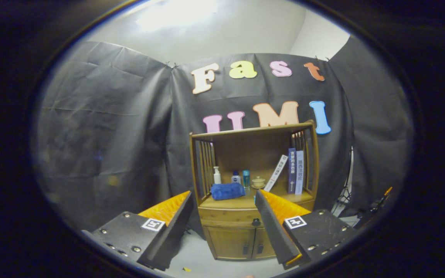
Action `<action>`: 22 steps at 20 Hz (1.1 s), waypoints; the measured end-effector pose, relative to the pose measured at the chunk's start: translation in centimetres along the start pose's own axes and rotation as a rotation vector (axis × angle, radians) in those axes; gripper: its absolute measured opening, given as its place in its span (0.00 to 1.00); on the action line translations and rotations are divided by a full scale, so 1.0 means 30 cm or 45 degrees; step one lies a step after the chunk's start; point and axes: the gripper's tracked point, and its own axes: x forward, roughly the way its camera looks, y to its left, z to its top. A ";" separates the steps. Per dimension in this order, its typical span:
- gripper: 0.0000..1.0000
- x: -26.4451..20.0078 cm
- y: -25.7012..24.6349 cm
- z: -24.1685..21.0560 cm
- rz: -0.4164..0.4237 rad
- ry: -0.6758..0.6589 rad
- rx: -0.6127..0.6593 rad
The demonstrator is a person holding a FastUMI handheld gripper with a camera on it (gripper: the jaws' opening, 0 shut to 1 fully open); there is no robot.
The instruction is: Pull open the drawer, take out the items inside it, and place them on the countertop above the cabinet.
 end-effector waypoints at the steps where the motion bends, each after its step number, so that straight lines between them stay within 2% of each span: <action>1: 0.97 0.005 -0.008 -0.008 -0.012 0.006 0.013; 5: 0.99 0.027 0.012 -0.042 0.002 0.032 0.082; 12: 0.99 0.034 0.091 -0.071 0.077 0.024 0.031; 22: 0.99 0.042 0.087 -0.140 0.063 0.064 -0.005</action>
